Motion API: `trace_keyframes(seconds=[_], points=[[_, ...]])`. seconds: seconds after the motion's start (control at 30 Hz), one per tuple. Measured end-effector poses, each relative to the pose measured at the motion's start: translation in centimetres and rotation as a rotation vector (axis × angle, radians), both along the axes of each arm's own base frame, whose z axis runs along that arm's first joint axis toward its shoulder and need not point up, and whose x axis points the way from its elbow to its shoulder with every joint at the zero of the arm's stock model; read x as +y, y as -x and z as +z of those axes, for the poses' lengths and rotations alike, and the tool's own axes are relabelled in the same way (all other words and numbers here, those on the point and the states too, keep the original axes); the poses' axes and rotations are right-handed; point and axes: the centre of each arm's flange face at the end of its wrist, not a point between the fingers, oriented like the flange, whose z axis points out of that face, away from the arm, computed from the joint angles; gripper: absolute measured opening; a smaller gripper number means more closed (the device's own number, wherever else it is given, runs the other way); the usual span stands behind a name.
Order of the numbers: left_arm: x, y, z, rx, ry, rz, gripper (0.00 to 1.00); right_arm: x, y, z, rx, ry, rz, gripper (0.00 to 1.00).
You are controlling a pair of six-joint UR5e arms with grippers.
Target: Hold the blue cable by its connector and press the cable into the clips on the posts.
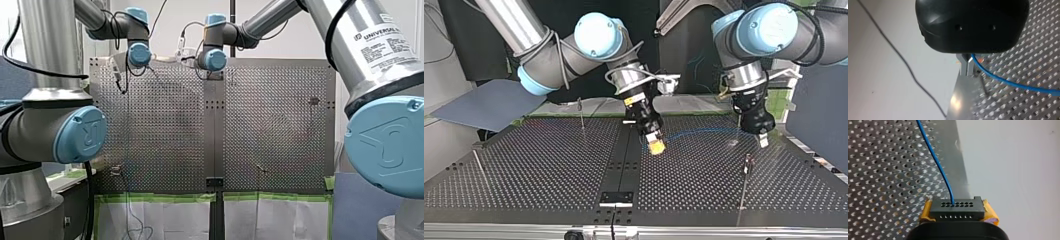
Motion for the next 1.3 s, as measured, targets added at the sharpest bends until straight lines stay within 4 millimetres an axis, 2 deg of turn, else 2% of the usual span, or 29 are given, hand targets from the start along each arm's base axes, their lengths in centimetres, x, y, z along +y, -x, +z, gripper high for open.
trace_keyframes(seconds=[0.17, 0.47, 0.67, 0.87, 1.17, 1.3], points=[[1.6, -1.2, 0.1, 0.0, -0.001, 0.026, 0.0, -0.4, -0.2, 1.2, -0.018, 0.015, -0.001, 0.01], [4.3, -3.8, 0.1, 0.003, -0.006, 0.05, 0.0, -0.8, -0.1, 1.4, -0.02, 0.014, 0.001, 0.01], [5.0, -5.1, 0.7, -0.015, 0.0, 0.022, 0.0, -0.9, -0.1, 1.3, -0.019, 0.013, 0.0, 0.01], [5.3, -6.1, 0.2, -0.005, -0.001, -0.003, 0.0, -1.0, -0.1, 1.1, -0.017, 0.011, -0.001, 0.01], [5.7, -6.5, 0.0, -0.007, 0.003, -0.018, 0.0, -1.1, -0.1, 0.9, -0.015, 0.008, -0.003, 0.01], [6.0, -7.0, -0.7, 0.007, 0.003, -0.023, 0.0, -1.3, -0.1, 0.8, -0.014, 0.005, -0.007, 0.01]])
